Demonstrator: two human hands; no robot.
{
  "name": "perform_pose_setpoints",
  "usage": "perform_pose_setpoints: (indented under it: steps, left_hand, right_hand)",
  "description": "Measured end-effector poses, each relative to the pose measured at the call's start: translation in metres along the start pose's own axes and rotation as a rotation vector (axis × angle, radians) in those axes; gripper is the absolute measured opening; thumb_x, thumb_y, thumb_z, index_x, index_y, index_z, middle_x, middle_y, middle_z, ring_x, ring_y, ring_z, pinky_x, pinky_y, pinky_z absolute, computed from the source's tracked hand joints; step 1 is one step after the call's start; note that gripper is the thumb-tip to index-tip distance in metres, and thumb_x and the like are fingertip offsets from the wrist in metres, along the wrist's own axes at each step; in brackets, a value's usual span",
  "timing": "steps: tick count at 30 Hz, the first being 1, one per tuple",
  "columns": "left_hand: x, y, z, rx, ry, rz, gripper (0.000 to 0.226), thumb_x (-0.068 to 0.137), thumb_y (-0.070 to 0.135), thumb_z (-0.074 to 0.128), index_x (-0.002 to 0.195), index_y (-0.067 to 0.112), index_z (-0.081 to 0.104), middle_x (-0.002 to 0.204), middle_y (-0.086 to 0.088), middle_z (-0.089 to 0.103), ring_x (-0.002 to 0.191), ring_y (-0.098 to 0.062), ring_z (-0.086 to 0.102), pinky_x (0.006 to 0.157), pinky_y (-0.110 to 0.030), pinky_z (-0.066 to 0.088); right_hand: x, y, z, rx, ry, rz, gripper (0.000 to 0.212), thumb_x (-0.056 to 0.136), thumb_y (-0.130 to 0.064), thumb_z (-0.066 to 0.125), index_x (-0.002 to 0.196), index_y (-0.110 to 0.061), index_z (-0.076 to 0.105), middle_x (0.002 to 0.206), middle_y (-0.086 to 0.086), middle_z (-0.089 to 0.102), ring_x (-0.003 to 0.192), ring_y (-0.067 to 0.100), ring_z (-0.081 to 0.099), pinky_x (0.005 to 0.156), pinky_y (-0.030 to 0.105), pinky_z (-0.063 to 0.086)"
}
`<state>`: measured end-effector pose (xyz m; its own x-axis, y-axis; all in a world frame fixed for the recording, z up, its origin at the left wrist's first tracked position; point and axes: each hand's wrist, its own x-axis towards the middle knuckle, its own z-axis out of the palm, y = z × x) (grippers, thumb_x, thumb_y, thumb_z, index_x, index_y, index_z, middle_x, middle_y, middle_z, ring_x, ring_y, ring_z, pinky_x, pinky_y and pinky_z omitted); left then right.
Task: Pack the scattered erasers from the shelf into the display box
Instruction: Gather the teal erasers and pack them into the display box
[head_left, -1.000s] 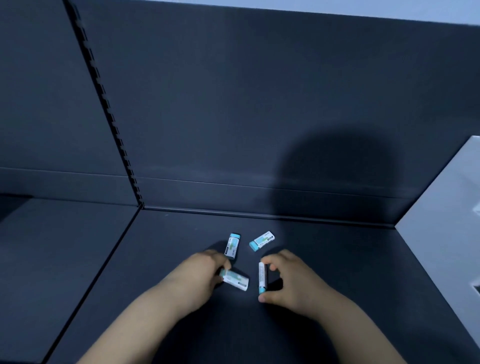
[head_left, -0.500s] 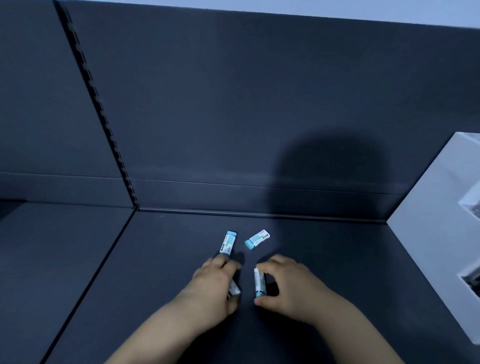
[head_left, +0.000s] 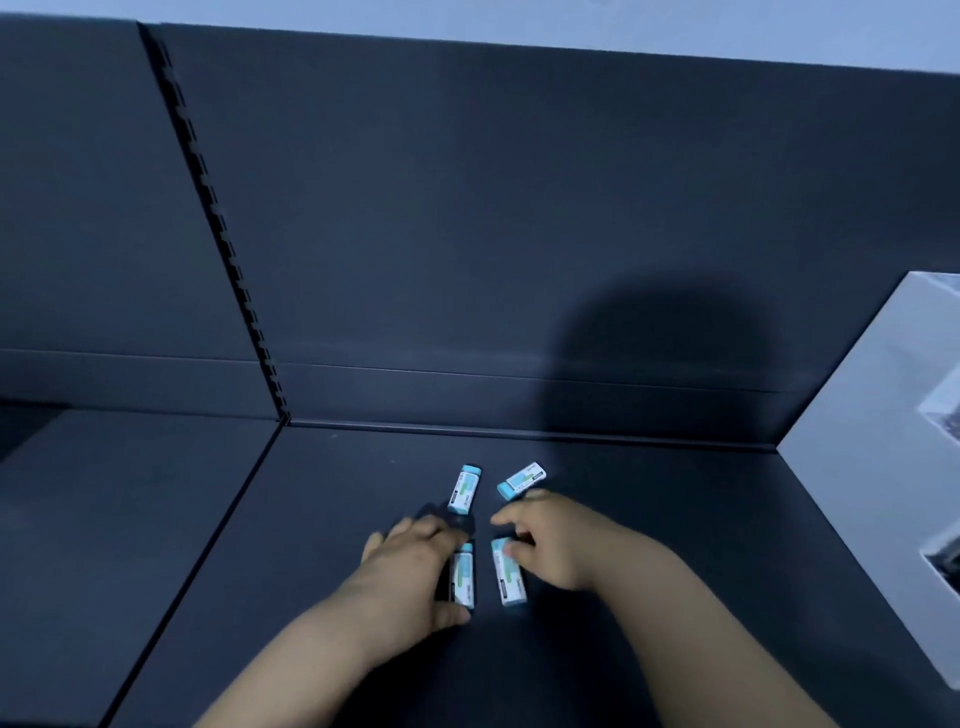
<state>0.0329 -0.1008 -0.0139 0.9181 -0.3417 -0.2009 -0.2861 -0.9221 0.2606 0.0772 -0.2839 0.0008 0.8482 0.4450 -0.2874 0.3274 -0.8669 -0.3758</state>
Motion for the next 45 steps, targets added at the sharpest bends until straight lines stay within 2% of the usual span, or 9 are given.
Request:
perform_pose_setpoints:
  steps: [3, 7, 13, 20, 25, 28, 36, 40, 45]
  left_hand:
    - [-0.001, -0.004, -0.001, 0.023, -0.005, 0.010, 0.078, 0.081, 0.049, 0.063, 0.146, 0.033, 0.022, 0.146, 0.011, 0.026, 0.134, -0.013, 0.022, 0.106, -0.030, 0.020]
    - [0.006, -0.001, 0.001, -0.027, -0.008, 0.048, 0.077, 0.082, 0.047, 0.063, 0.146, 0.030, 0.024, 0.146, 0.009, 0.026, 0.133, -0.014, 0.024, 0.111, -0.029, 0.024]
    - [0.001, 0.008, 0.007, -0.052, 0.056, 0.095, 0.072, 0.079, 0.047, 0.065, 0.142, 0.035, 0.032, 0.135, 0.011, 0.037, 0.126, -0.010, 0.032, 0.106, -0.025, 0.029]
    - [-0.025, 0.003, 0.020, -0.119, 0.248, 0.009, 0.071, 0.070, 0.052, 0.065, 0.134, 0.026, 0.049, 0.128, 0.007, 0.049, 0.118, -0.016, 0.046, 0.102, -0.026, 0.034]
    - [-0.052, -0.013, 0.015, -0.056, 0.349, -0.015, 0.055, 0.060, 0.053, 0.051, 0.112, 0.036, 0.056, 0.104, 0.013, 0.056, 0.092, -0.010, 0.055, 0.075, -0.027, 0.046]
    - [-0.071, -0.033, 0.009, -0.055, 0.424, -0.012, 0.054, 0.059, 0.056, 0.052, 0.111, 0.041, 0.052, 0.102, 0.015, 0.054, 0.088, -0.008, 0.053, 0.072, -0.025, 0.043]
    - [-0.132, -0.155, -0.010, -0.019, 0.520, 0.059, 0.061, 0.061, 0.050, 0.057, 0.119, 0.035, 0.048, 0.106, 0.018, 0.049, 0.092, -0.001, 0.043, 0.072, -0.015, 0.031]
    - [-0.163, -0.226, -0.025, 0.008, 0.574, 0.073, 0.061, 0.056, 0.045, 0.064, 0.115, 0.036, 0.051, 0.104, 0.018, 0.053, 0.092, -0.004, 0.044, 0.072, -0.021, 0.034]
    - [-0.190, -0.266, -0.038, -0.010, 0.569, 0.080, 0.058, 0.057, 0.053, 0.056, 0.113, 0.037, 0.053, 0.103, 0.017, 0.056, 0.091, -0.005, 0.046, 0.075, -0.020, 0.027]
  right_hand:
    - [-0.007, 0.008, 0.006, 0.086, 0.120, 0.026, 0.055, 0.084, -0.041, 0.061, 0.135, -0.026, 0.046, 0.140, -0.006, 0.037, 0.128, 0.013, 0.039, 0.107, 0.030, 0.034]
    - [-0.020, 0.015, 0.011, 0.039, -0.007, 0.037, 0.090, 0.068, -0.049, 0.075, 0.143, -0.026, 0.031, 0.140, -0.006, 0.030, 0.132, 0.014, 0.025, 0.112, 0.029, 0.025]
    - [-0.024, 0.007, 0.027, 0.108, 0.163, -0.014, 0.066, 0.065, -0.048, 0.076, 0.122, -0.026, 0.050, 0.119, -0.008, 0.040, 0.116, 0.011, 0.036, 0.100, 0.023, 0.034]
    - [-0.029, -0.005, 0.042, 0.205, 0.193, -0.099, 0.064, 0.065, -0.052, 0.073, 0.121, -0.034, 0.047, 0.115, -0.012, 0.039, 0.114, 0.009, 0.036, 0.099, 0.025, 0.035]
    - [-0.030, -0.035, 0.051, 0.227, 0.204, -0.186, 0.062, 0.066, -0.050, 0.073, 0.120, -0.035, 0.046, 0.116, -0.014, 0.039, 0.115, 0.006, 0.036, 0.099, 0.025, 0.035]
    - [-0.029, -0.059, 0.059, 0.240, 0.250, -0.203, 0.063, 0.066, -0.051, 0.072, 0.121, -0.037, 0.044, 0.115, -0.018, 0.037, 0.114, 0.001, 0.034, 0.099, 0.022, 0.034]
    - [0.017, -0.187, 0.114, 0.399, 0.379, -0.120, 0.069, 0.067, -0.040, 0.076, 0.128, -0.038, 0.043, 0.111, -0.022, 0.040, 0.110, -0.004, 0.040, 0.093, 0.018, 0.040]
    - [0.042, -0.265, 0.135, 0.384, 0.397, -0.087, 0.070, 0.071, -0.041, 0.073, 0.131, -0.038, 0.039, 0.114, -0.019, 0.040, 0.109, -0.001, 0.041, 0.094, 0.020, 0.040]
    - [0.046, -0.311, 0.137, 0.360, 0.378, -0.068, 0.065, 0.070, -0.042, 0.072, 0.125, -0.045, 0.038, 0.113, -0.024, 0.039, 0.110, -0.004, 0.041, 0.091, 0.015, 0.036]
